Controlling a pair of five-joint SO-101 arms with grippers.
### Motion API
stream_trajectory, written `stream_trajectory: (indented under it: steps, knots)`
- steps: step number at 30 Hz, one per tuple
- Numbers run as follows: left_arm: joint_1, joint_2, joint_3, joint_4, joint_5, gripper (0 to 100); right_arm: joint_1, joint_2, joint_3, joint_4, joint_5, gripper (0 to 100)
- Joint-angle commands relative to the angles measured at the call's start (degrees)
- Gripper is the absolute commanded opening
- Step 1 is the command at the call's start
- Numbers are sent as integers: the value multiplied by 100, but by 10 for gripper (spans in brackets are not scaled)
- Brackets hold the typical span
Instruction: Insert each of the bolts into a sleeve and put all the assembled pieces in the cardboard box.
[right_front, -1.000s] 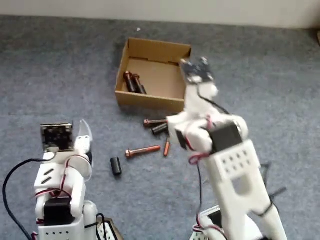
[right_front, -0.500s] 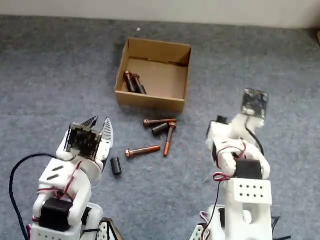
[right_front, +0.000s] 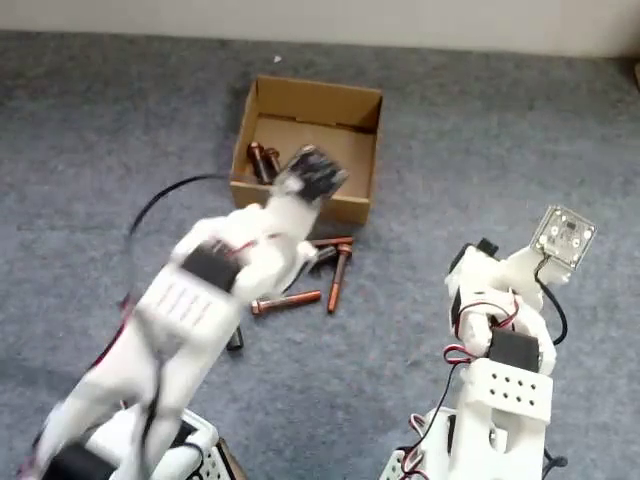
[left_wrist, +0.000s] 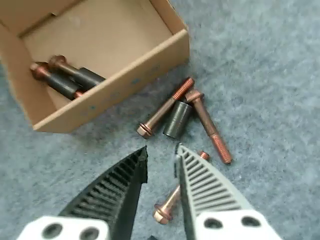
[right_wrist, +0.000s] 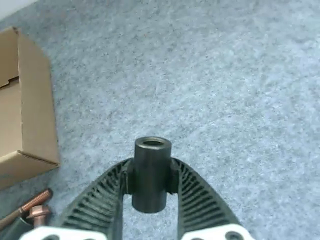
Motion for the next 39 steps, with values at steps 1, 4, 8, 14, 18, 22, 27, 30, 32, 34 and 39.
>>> stream_trajectory:
  steps: [1,4,8,14,18,22,27,30,32,34,39]
  knots:
    - [127,1903,-1640,536,466,204,66,-145,-48,-145,-62,4]
    - [136,2958,-2598,1099,862,263,57,-145,-48,-145,-62,4]
    - [295,4198,-3767,1662,905,248,48,-145,-48,-145,-62,4]
    - [418,5640,-4919,1802,914,229,40,-145,-57,-145,-62,4]
    - [409,6308,-5534,1811,1204,228,40,-145,-110,-136,-62,4]
    - [444,6826,-6132,2110,1222,228,57,-145,-145,-127,-70,4]
    - [462,7363,-6870,2743,1222,224,66,-145,-145,-127,-70,4]
    - [523,7398,-7310,3156,1231,200,66,-145,-145,-127,-70,4]
    - [549,7336,-7547,3358,1275,200,66,-145,-145,-127,-70,4]
    - [558,7213,-7723,3569,1433,200,66,-145,-145,-127,-70,4]
    - [585,6633,-7741,3974,1459,200,66,-145,-154,-127,-70,4]
